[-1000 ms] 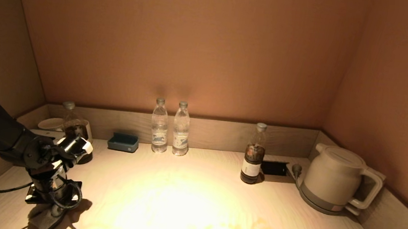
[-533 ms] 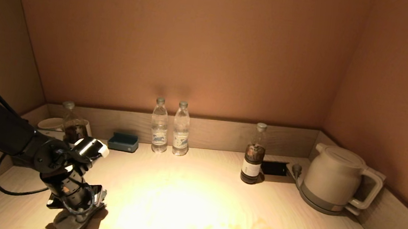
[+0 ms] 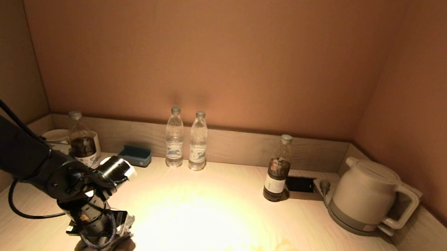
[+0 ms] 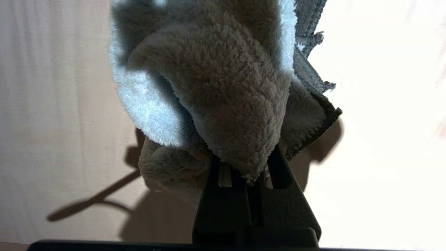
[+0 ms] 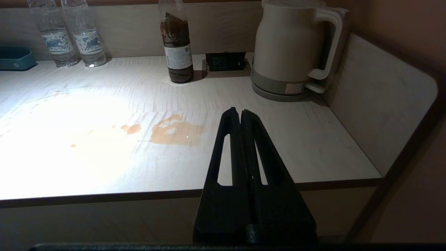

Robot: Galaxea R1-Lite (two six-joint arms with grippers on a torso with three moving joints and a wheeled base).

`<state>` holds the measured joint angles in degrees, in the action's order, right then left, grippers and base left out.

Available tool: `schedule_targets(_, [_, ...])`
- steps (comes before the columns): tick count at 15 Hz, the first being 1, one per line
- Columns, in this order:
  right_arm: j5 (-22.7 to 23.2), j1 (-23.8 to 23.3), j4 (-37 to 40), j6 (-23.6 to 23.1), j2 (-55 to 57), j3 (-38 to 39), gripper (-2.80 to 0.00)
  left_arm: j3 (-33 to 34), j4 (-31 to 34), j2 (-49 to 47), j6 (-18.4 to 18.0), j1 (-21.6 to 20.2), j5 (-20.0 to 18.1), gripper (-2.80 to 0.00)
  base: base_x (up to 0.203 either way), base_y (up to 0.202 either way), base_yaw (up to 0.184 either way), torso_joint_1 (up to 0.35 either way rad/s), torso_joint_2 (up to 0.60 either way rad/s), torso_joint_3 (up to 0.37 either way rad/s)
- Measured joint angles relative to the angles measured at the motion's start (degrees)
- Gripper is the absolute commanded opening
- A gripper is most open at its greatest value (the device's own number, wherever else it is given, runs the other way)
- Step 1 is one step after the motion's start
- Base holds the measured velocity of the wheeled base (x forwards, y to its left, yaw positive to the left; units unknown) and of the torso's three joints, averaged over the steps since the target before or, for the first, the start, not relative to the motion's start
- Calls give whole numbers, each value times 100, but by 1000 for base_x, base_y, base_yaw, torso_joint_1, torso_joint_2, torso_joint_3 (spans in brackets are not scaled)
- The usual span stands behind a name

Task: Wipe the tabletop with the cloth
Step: Sweep the stains on the table

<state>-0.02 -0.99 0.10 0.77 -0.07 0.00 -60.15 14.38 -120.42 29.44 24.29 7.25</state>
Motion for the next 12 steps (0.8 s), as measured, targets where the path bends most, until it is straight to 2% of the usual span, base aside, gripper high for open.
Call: schedule_targets(12, [2, 5, -2, 2, 0, 0, -280, -469, 9, -64, 0, 928, -100, -280, 0, 0, 0, 0, 0, 0])
